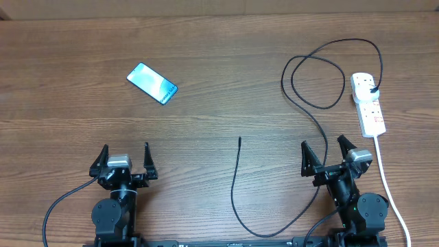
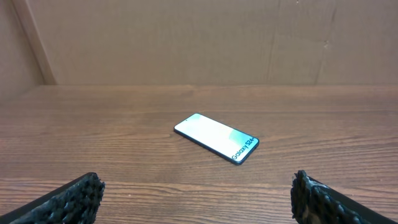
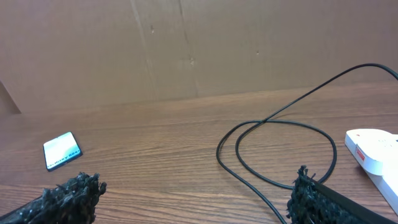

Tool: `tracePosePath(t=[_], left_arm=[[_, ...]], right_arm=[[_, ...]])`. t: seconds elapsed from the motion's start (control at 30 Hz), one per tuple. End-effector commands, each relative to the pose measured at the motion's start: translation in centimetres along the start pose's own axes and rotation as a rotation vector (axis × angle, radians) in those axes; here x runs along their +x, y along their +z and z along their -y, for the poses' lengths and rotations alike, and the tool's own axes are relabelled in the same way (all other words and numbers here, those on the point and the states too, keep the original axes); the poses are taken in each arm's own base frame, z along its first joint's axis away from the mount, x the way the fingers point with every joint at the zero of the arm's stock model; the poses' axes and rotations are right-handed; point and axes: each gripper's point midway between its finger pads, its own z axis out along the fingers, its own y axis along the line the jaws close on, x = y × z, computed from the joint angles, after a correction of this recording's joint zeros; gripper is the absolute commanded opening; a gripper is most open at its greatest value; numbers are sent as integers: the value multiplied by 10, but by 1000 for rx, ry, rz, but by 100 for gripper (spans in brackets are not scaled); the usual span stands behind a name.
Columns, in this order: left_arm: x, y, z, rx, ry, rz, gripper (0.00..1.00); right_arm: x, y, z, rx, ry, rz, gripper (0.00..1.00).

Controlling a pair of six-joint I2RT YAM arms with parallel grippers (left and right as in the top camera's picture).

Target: Plug charger to phone and switch on socket

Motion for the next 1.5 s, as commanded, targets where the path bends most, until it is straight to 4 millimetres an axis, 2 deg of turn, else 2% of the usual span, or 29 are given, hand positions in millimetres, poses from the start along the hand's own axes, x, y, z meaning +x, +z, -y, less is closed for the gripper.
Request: tracePosePath(t=[0.0,1.47], left_arm=[[-1,0,0,3,-3,8,100],[-1,0,0,5,-41,7,100]], right_arm=[[0,0,1,7,-4,6,100],[0,0,1,7,-4,6,100]])
